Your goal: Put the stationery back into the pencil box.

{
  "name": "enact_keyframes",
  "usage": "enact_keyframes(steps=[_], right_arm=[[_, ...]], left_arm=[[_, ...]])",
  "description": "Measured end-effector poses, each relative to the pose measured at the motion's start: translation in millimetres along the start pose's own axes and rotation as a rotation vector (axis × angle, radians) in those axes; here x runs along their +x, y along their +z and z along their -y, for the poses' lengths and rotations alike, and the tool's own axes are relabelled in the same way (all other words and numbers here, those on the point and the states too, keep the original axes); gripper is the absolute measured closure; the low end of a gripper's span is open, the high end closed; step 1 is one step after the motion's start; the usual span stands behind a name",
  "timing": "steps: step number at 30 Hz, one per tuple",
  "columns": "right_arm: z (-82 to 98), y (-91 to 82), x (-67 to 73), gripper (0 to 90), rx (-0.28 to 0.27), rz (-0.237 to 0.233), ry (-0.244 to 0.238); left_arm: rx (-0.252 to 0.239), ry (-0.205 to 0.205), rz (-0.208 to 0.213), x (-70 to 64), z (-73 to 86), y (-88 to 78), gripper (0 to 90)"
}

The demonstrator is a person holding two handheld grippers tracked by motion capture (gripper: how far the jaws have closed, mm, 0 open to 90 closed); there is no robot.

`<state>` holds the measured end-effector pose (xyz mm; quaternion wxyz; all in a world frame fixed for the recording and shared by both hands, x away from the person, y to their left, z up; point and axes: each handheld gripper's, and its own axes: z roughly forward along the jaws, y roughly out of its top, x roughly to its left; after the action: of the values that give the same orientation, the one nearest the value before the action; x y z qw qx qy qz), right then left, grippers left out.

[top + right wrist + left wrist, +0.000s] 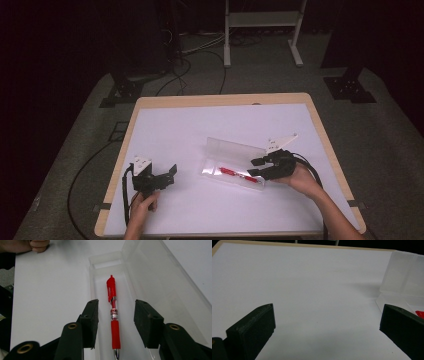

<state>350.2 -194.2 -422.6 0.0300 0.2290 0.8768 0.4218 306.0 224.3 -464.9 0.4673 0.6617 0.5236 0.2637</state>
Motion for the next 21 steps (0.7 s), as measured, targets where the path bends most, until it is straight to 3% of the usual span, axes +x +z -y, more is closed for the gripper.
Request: enact_keyframes(steps=[21], right_arm=[[9.4, -24.0, -1.1, 48.9, -0.023, 0.011, 0.027]], left_arm=[[0.002, 0.006, 0.000, -0.3, 0.0, -0.1, 0.0]])
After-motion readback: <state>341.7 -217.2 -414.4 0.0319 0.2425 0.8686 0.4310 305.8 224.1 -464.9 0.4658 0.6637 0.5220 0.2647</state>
